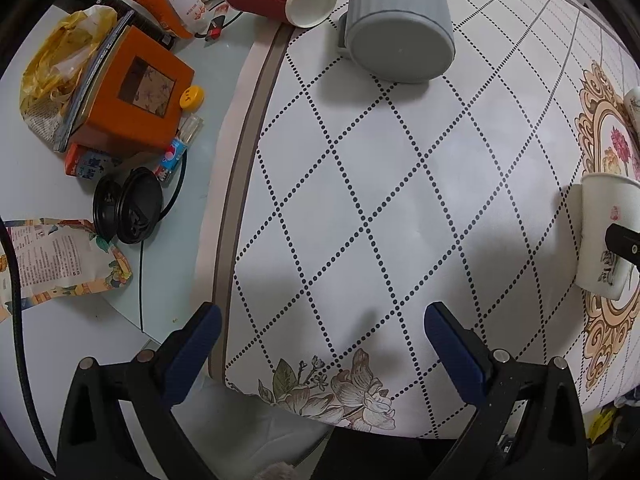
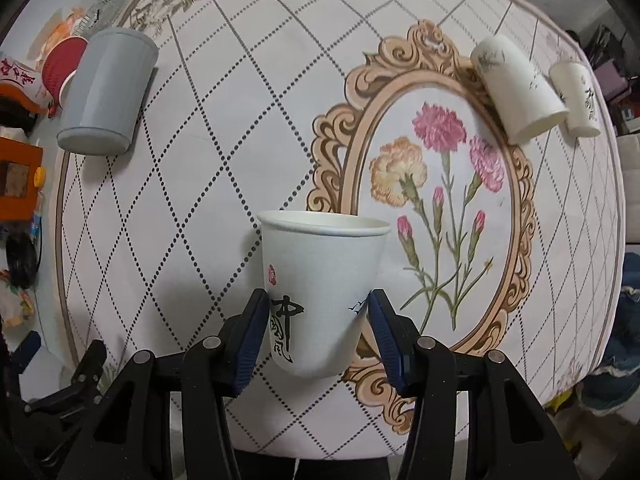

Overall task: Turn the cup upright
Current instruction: 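Carry the upright white cup with the right gripper and lower it onto the flower oval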

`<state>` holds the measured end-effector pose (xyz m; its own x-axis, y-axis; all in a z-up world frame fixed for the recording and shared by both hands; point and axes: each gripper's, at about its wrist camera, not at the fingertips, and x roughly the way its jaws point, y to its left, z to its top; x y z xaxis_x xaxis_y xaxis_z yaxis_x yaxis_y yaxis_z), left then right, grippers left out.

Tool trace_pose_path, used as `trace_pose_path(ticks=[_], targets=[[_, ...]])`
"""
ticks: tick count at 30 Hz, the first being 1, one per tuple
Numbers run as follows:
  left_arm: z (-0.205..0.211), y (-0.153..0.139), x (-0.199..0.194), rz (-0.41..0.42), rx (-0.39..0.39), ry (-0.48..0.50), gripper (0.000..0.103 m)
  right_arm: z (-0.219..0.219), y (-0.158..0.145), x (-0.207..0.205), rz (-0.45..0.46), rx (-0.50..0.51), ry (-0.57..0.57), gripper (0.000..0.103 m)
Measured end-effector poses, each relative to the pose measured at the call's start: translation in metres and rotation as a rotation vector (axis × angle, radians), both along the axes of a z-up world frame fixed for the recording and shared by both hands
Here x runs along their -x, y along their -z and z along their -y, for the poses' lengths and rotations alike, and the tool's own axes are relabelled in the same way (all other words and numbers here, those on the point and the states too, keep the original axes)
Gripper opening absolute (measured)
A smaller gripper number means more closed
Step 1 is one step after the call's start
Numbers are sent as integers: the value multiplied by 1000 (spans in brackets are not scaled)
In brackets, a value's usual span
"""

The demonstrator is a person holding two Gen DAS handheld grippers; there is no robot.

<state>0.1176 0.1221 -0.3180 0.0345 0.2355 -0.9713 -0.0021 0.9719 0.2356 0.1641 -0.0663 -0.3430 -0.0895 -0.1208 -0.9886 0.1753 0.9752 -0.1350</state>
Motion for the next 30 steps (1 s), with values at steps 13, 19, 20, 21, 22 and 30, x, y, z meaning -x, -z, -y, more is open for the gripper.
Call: trace_pose_path(ticks=[13,19,20,21,22,30], targets=[[24,2,-25,-15,39,30,103,18,-4,-9,33,-42,60,52],[24,5,-24,-24,41,26,103,40,16,-15,-9,-132,165,62],[23,6,-24,-25,41,24,103,40,15,-17,7,-130,163,61],[22,6,-23,-27,40,20,103,39,13,-19,23,-123,155,61],[20,7,-23,-30,44,13,103,38,11,-21,37,-114,143,61],[13,30,-33,-65,79,-93,103,36,-39,-34,442,-58,117,61]])
